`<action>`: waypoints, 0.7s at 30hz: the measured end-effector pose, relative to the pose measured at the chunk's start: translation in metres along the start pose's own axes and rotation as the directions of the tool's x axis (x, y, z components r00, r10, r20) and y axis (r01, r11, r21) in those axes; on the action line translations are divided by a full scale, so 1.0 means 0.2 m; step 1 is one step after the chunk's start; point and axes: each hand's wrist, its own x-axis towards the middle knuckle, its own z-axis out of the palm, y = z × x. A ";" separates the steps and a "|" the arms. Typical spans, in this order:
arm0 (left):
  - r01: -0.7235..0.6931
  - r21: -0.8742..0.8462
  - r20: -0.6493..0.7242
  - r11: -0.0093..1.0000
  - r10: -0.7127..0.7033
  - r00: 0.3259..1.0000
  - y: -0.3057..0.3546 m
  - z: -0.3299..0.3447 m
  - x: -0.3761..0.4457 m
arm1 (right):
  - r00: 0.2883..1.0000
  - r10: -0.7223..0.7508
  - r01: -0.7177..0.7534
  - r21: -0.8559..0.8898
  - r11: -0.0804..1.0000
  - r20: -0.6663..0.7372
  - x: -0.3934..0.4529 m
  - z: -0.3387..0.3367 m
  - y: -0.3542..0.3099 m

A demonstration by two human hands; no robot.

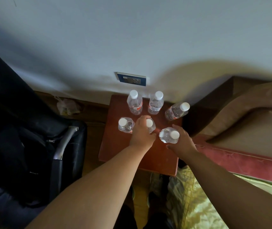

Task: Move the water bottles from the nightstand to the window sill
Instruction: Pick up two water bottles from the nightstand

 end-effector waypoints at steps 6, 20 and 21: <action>0.079 0.046 0.022 0.996 -0.080 0.997 -0.06 0.00 0.05 | 0.999 0.016 -0.016 0.008 1.000 -0.031 -0.01 0.01 -0.06; -0.250 -0.165 -0.083 0.954 0.239 0.967 0.34 -0.50 -0.53 | 0.966 -0.149 0.173 0.100 0.980 -0.210 -0.52 -0.41 -0.41; -0.278 -0.178 -0.092 0.944 0.266 0.960 0.39 -0.56 -0.59 | 0.961 -0.167 0.194 0.111 0.975 -0.220 -0.58 -0.46 -0.48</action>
